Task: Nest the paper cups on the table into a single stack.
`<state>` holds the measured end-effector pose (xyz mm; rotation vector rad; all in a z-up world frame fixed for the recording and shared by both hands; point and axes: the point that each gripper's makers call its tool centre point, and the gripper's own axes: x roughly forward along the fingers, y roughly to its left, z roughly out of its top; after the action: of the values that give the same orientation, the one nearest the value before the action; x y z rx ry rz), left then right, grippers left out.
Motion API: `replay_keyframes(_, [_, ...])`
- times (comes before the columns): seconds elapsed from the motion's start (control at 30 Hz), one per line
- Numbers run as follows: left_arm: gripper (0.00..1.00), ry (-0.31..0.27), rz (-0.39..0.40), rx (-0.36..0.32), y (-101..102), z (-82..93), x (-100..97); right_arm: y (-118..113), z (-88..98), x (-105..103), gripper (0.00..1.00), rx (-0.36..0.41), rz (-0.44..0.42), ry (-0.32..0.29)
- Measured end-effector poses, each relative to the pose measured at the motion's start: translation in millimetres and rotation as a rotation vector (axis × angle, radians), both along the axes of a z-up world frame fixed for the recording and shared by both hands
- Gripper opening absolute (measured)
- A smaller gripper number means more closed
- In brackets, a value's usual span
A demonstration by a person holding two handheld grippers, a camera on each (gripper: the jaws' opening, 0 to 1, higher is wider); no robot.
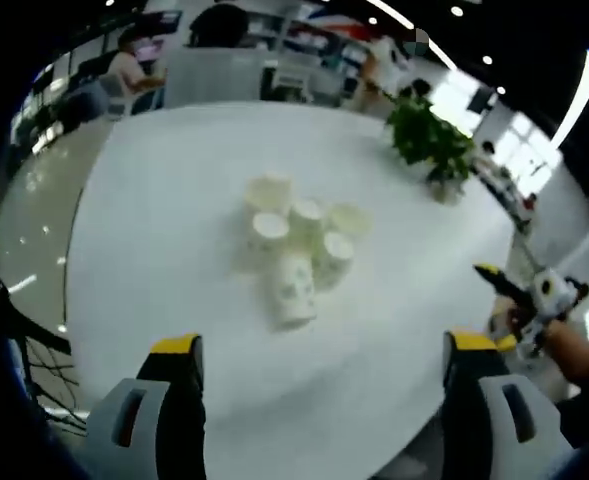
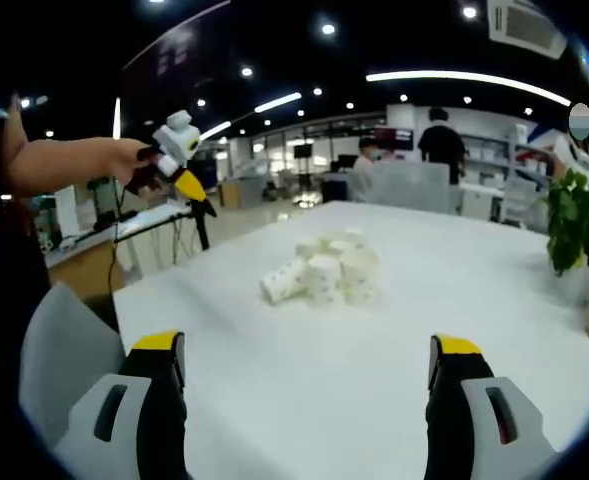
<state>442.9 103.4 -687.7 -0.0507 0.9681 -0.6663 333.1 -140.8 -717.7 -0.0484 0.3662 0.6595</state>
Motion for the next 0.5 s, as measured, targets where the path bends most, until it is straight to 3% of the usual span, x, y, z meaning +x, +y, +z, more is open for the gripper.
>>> replay_keyframes(0.33, [0.97, 0.040, -0.051, 0.054, -20.3, -11.2, 26.2, 0.6, -2.5, 0.6, 1.00, 0.007, 0.000, 0.005])
replay_keyframes(0.5, [0.93, 0.091, -0.039, 0.053, -29.1, -23.9, 36.5, -2.6, -6.2, -0.5, 1.00, 0.006, -0.007, 0.014])
